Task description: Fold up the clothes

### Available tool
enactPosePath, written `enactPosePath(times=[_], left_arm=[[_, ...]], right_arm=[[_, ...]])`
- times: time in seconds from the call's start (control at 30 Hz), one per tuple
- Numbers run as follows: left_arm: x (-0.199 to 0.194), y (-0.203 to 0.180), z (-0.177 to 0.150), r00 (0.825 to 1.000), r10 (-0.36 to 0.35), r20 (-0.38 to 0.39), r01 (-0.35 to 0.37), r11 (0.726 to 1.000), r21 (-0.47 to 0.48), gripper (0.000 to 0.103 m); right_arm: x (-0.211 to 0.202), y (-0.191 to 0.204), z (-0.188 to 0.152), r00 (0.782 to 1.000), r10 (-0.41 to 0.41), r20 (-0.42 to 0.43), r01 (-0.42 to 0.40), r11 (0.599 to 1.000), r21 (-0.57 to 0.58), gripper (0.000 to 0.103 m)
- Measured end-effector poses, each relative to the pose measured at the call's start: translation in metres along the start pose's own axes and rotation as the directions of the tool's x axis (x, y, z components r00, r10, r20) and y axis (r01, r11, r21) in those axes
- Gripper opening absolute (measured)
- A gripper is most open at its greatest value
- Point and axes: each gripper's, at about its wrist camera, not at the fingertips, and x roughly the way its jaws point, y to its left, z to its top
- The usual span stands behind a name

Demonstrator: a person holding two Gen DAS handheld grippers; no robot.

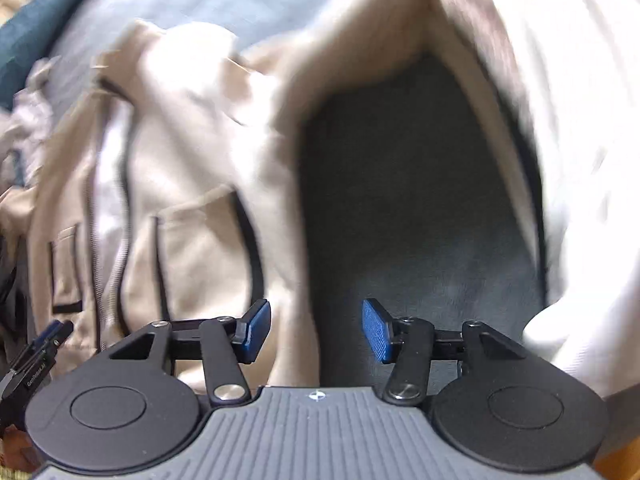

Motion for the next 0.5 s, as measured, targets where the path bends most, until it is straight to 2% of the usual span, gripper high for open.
enactPosePath(times=[0.1,0.17,0.27,0.33,0.4,0.5], left_arm=[[-0.013,-0.008,-0.015,0.992,-0.117,-0.051,0.114,0.992,-0.060,0.040],[-0.008,-0.020,-0.026,0.982,-0.160,-0.102,0.153,0.985,-0.076,0.040],[0.000,-0.038,-0.044,0.958,-0.226,-0.178,0.210,0.972,-0.104,0.040],[0.008,-0.044,-0.054,0.945,-0.248,-0.212,0.221,0.965,-0.142,0.040],[0.013,-0.048,-0.060,0.945,-0.245,-0.215,0.213,0.963,-0.164,0.039],[0.020,-0.051,-0.067,0.941,-0.252,-0.228,0.213,0.960,-0.184,0.039]], right_arm=[[-0.005,0.039,0.016,0.995,0.085,0.048,-0.077,0.986,-0.146,0.054],[0.015,0.075,0.033,0.989,0.145,0.021,-0.136,0.964,-0.230,0.054],[0.051,0.126,0.044,0.981,0.191,-0.029,-0.190,0.926,-0.328,0.053],[0.070,0.157,0.046,0.982,0.177,-0.063,-0.187,0.907,-0.376,0.053],[0.089,0.178,0.046,0.985,0.149,-0.091,-0.173,0.893,-0.415,0.053],[0.113,0.209,0.044,0.995,0.031,-0.098,-0.075,0.870,-0.487,0.053]])
